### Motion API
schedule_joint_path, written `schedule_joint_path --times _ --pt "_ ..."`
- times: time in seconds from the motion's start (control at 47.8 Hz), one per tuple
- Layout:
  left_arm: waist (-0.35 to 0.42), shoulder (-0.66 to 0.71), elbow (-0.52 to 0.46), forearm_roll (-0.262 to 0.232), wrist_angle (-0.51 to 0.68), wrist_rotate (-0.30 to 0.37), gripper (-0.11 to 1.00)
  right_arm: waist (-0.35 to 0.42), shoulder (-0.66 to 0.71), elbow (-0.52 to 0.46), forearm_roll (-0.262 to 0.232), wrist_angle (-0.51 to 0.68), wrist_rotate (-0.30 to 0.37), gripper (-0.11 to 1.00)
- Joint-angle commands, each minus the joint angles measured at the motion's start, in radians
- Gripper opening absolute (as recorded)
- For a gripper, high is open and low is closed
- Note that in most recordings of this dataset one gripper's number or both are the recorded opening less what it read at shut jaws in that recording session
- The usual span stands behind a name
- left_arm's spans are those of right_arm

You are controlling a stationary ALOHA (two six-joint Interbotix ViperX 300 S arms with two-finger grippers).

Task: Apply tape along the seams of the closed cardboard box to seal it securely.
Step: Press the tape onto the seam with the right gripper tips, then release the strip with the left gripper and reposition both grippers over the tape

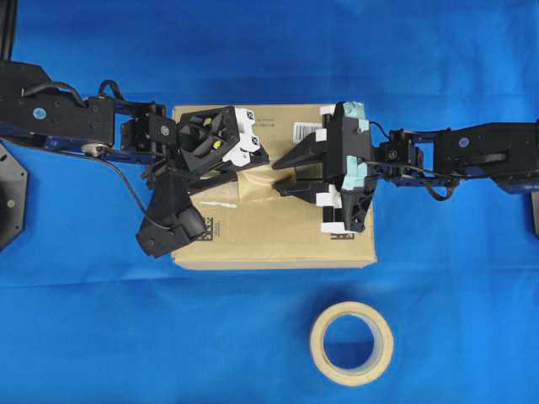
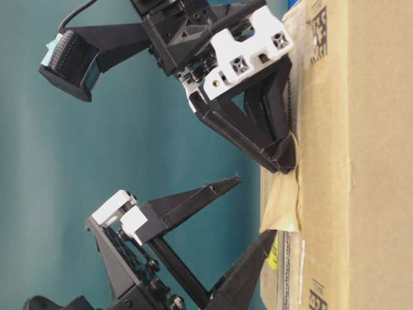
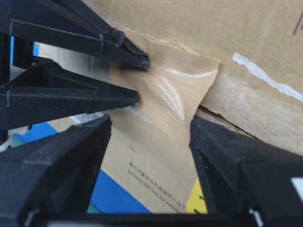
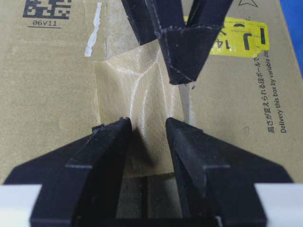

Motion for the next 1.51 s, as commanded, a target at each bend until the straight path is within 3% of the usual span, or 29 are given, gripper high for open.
schedule_joint_path --times 0.0,0.773,1.003,1.129,1.212,1.359,1.484 --pt "0.003 -0.009 -0.020 0.002 0.011 0.000 0.64 0.002 -0.008 -0.011 0.002 0.003 0.002 0.47" --pt "0.017 -0.060 0.005 -0.005 0.008 -0.015 0.63 0.009 -0.060 0.029 0.015 -0.002 0.002 0.47" --pt "0.017 -0.152 0.054 -0.012 -0.140 -0.112 0.63 0.009 -0.158 0.072 0.014 -0.026 -0.002 0.47" --pt "0.008 -0.198 0.103 -0.021 -0.261 -0.222 0.62 0.011 -0.210 0.087 0.011 -0.071 -0.003 0.47" --pt "-0.006 -0.224 0.130 -0.025 -0.342 -0.333 0.61 0.009 -0.241 0.092 0.009 -0.101 -0.011 0.47" --pt "-0.031 -0.253 0.169 -0.025 -0.460 -0.627 0.57 0.003 -0.267 0.089 0.002 -0.147 -0.018 0.46" --pt "-0.044 -0.250 0.187 -0.025 -0.518 -0.881 0.41 -0.011 -0.250 0.078 0.003 -0.189 -0.018 0.37"
